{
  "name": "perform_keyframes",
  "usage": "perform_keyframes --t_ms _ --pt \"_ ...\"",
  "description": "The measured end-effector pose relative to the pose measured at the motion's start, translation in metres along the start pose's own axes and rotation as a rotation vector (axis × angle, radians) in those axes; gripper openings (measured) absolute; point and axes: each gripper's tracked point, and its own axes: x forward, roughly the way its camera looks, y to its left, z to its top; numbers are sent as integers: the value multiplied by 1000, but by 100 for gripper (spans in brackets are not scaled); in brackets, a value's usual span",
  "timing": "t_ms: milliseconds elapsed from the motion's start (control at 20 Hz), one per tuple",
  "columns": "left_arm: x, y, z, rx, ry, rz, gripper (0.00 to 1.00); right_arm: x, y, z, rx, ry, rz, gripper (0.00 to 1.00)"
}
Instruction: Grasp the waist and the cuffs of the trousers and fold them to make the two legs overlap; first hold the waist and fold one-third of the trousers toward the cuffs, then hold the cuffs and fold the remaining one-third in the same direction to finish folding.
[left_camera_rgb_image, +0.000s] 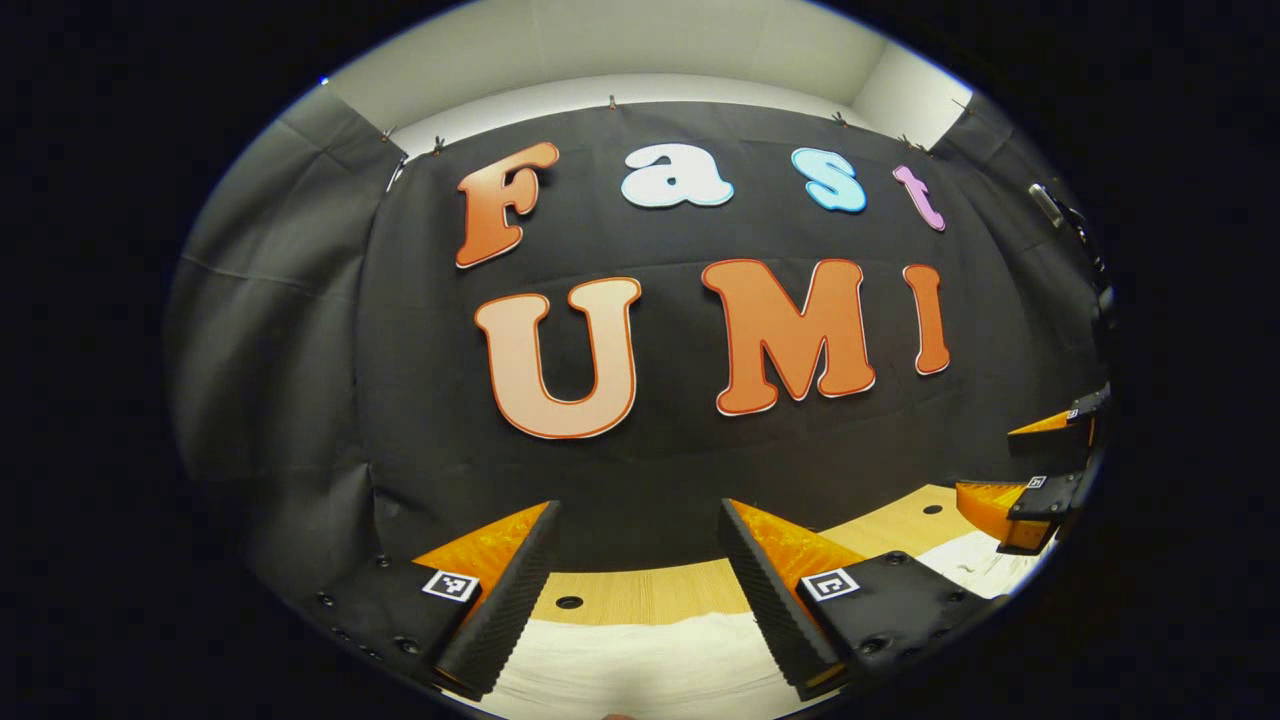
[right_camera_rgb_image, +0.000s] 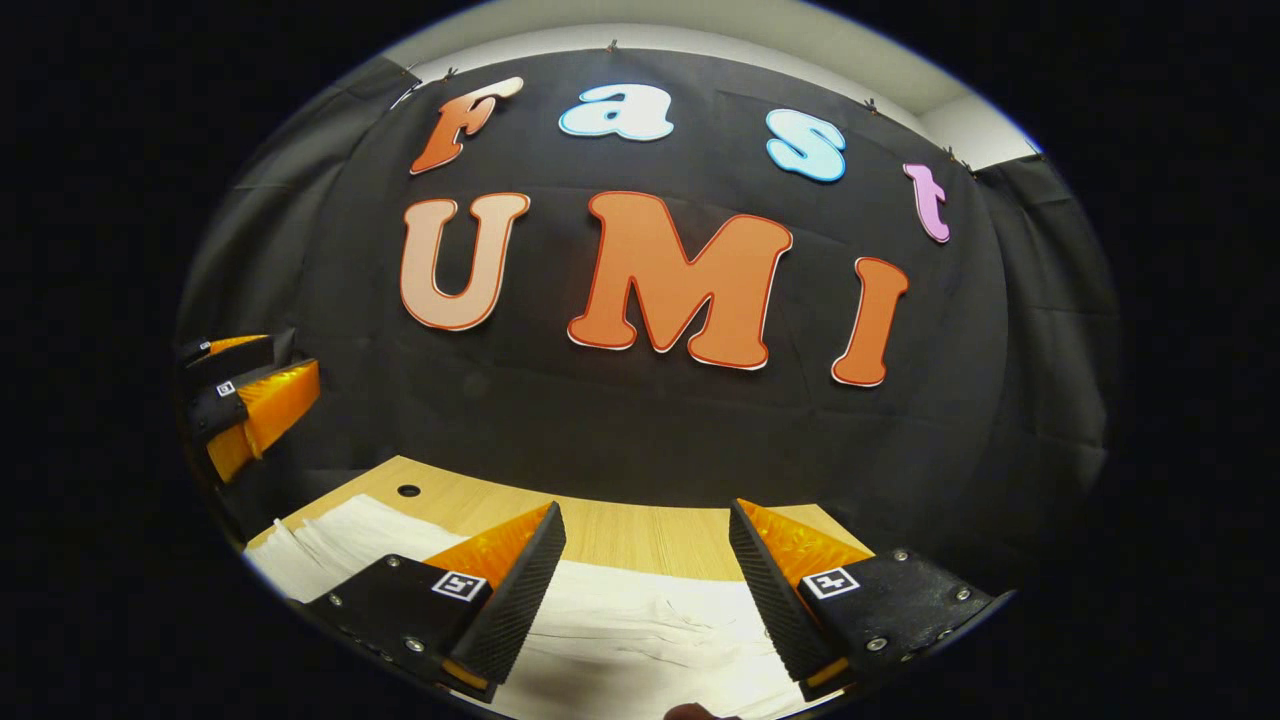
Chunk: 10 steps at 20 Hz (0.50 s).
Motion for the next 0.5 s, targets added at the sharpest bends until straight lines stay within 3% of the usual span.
perform_keyframes --t_ms 250,500 --pt "-3 30 -25 -12 47 8 100 -6 -6 -18 1 64 -73 99" --pt "8 38 -46 -20 94 34 100 -7 -6 -45 17 150 -54 99"
